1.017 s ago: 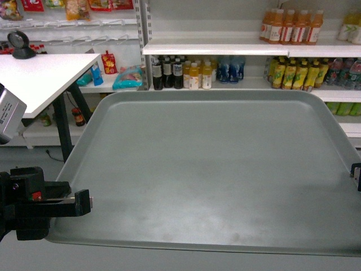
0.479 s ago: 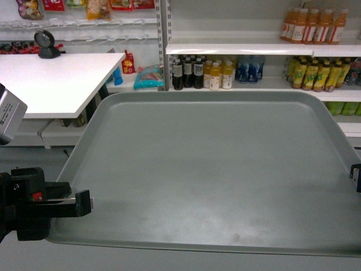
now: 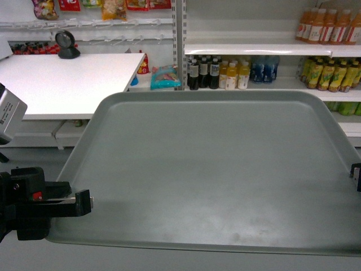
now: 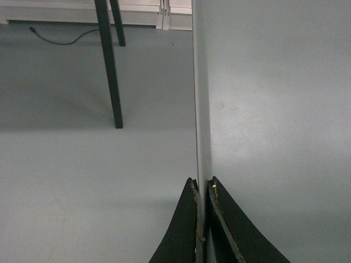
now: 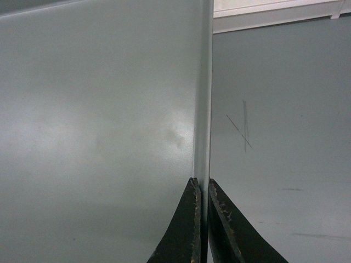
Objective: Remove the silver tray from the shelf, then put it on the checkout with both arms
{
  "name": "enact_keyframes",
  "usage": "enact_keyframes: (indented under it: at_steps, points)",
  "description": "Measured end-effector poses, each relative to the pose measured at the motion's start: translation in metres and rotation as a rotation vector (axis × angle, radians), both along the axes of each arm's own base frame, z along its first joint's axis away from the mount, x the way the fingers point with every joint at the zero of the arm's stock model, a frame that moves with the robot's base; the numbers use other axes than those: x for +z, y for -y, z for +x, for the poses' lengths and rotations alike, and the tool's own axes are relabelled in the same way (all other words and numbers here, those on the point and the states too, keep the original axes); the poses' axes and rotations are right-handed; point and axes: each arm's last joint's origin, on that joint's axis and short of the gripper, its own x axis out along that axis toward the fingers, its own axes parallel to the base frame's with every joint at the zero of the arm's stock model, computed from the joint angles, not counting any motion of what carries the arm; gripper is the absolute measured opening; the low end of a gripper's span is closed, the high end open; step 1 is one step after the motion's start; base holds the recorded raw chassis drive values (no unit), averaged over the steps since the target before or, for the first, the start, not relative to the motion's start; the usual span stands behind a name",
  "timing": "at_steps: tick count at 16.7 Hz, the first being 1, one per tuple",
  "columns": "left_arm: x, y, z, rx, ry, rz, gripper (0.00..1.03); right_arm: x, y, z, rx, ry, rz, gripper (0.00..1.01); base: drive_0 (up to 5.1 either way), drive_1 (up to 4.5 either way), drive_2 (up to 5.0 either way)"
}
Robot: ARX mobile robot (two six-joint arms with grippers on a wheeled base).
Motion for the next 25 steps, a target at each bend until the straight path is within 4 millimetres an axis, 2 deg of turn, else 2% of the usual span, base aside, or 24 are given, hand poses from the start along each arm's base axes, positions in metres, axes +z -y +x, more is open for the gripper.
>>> enact_keyframes:
  at_steps: [25]
  points:
    - [0.0001,0.0000,0.0000,0.000,0.001,0.000,0.03,0.0000,0.0000,0.0000,0.001,0.000,0.000,0.02,-5.0,2.44,2.4]
